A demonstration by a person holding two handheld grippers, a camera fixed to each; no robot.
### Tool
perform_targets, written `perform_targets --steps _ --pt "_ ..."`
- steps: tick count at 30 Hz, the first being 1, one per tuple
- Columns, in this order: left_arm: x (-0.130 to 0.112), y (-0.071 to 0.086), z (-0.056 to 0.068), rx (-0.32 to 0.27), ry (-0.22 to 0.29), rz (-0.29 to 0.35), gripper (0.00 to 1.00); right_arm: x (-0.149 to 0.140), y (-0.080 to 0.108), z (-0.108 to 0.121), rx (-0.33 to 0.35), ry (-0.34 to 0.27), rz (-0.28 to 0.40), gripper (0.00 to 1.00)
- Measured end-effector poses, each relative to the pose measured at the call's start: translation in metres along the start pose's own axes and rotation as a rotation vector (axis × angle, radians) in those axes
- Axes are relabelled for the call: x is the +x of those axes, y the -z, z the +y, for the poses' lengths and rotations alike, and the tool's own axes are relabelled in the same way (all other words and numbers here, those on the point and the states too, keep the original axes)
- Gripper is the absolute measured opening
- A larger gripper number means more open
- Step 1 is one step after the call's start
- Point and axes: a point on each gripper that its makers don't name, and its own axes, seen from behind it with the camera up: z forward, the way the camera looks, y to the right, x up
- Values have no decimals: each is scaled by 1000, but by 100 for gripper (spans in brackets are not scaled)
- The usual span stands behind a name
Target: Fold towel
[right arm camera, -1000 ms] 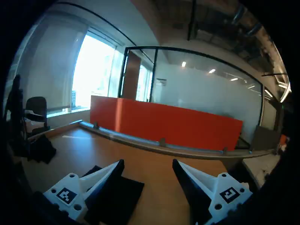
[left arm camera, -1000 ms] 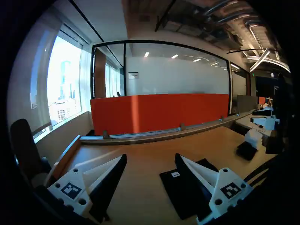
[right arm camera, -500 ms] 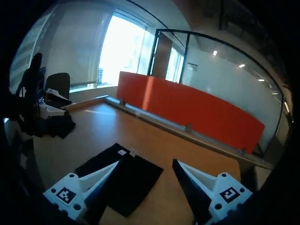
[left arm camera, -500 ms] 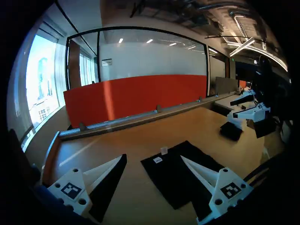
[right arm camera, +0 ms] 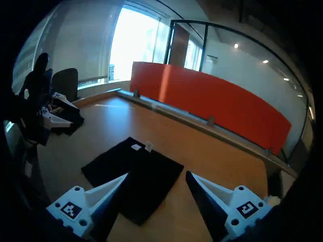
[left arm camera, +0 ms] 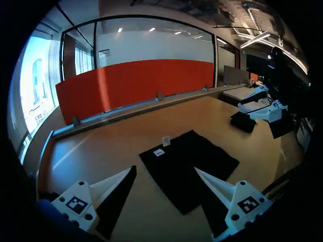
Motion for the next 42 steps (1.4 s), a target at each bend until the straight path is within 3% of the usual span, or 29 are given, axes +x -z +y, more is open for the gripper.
perform_targets --steps 9,21,42 --pt "-42 -23 23 -57 -4 -71 95 -50 -21 -13 27 -27 -57 100" --pt "-102 -50 35 -95 -18 -179 95 -101 -49 -32 69 -26 -128 100" --pt "-172 -66 56 -156 -25 -334 95 -184 -60 -56 133 -15 -277 100"
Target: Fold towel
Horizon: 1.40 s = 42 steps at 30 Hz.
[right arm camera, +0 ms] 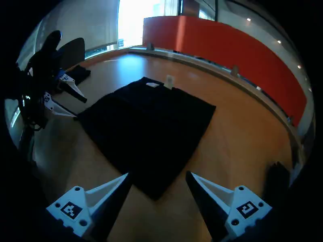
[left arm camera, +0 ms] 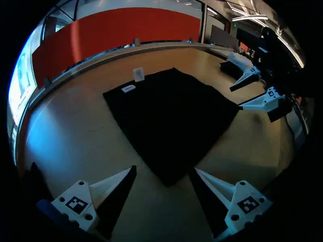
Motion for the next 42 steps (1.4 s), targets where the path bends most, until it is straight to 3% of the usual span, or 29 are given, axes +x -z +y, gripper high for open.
perform_targets --steps 11,17,23,30,35,42 --pt "-8 -7 5 -4 0 -21 94 -20 -6 -1 23 1 -39 98" --pt "-10 -8 6 11 -25 -25 95 -23 -6 -3 40 -13 -41 96" --pt "-8 -7 4 35 -2 -36 93 -23 -6 -5 53 -22 -34 87" --pt "-8 -8 2 57 11 -45 79 -22 -5 -8 60 -22 -30 70" --pt "-8 -8 4 61 14 -51 71 -22 -5 -6 58 -29 -32 62" --pt "-7 -9 6 70 24 -60 51 -22 -7 -8 64 -23 -34 35"
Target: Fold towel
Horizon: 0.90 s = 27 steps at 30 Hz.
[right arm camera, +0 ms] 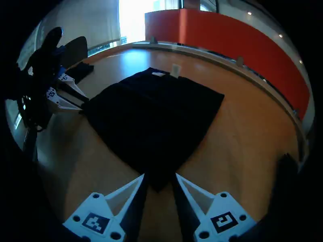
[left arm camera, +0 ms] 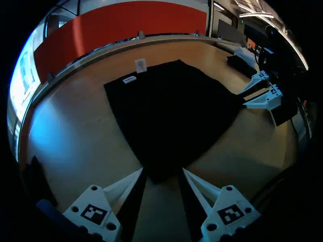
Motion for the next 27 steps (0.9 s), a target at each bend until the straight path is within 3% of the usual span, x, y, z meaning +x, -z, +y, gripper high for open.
perform_targets --steps 3,11,20,27 --pt "1 0 -1 7 9 -4 38 0 -1 -2 2 -1 -2 24" --pt "1 0 -7 33 35 -15 16 3 -3 -12 26 -19 -9 18" --pt "3 2 -4 18 68 -20 11 10 2 -13 16 -38 3 17" --pt "15 15 -1 17 88 -3 11 23 14 -10 5 -45 25 17"
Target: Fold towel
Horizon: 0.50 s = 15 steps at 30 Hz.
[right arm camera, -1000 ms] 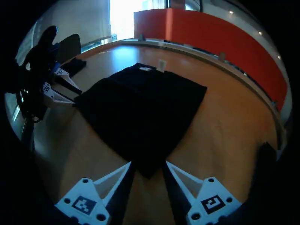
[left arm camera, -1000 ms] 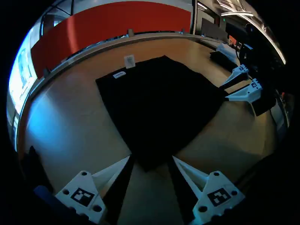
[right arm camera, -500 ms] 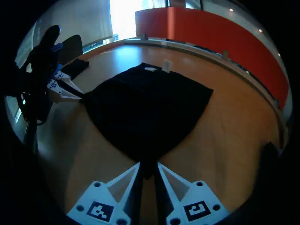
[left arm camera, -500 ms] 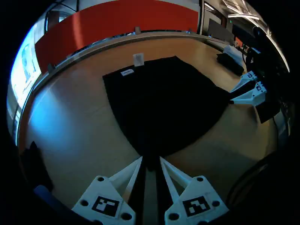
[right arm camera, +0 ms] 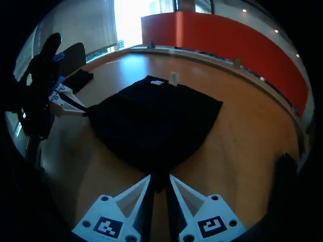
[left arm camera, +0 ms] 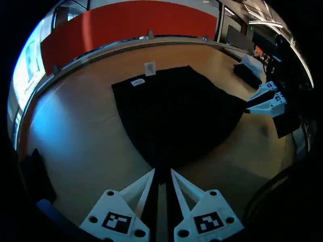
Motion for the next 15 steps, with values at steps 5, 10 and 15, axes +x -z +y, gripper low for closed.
perform_targets --steps 5,10,15 --pt "12 14 -1 10 23 20 11 18 13 -2 4 4 32 17" --pt "25 32 0 16 53 42 11 37 30 -2 -1 14 61 17" --pt "35 51 4 19 74 53 11 51 46 -3 -11 28 76 17"
